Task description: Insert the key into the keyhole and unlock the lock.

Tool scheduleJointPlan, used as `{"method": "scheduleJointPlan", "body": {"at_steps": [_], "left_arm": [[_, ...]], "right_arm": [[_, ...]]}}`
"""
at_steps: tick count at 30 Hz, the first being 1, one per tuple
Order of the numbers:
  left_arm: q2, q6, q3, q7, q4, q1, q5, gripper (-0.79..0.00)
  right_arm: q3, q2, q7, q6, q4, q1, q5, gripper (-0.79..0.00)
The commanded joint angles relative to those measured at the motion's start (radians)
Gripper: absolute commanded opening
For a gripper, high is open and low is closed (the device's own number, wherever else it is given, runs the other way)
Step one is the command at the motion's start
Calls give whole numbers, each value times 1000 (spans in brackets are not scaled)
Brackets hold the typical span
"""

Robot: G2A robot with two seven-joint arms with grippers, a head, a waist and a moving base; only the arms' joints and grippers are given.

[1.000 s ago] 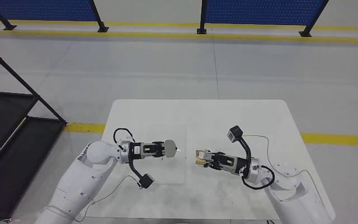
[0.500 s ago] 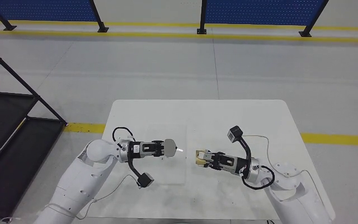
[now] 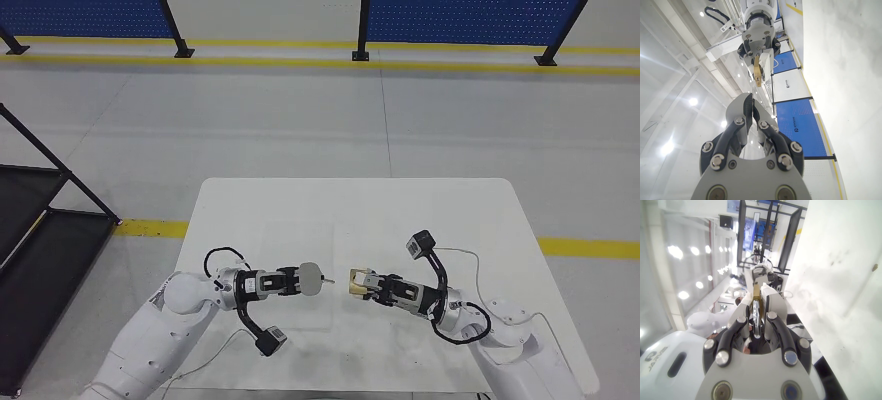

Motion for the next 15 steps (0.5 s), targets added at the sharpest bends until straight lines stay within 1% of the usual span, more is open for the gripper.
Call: {"method": "scheduleJointPlan", "body": {"at_steps": [1,8,15], "left_arm": [[-2,9,7,-20,-3,0,10,-785],[-9,28,41,-58,0,-7,24,-785],[-13,48,54,-80,3,-12,26,-785]], "right_arm": [[-1,0,-6,-7,-1,0,-7,-785],[-8,0,-27,-23,-11,-3,-28,-785],[-14,1,-41,-29,-14,-3,-36,-785]]}}
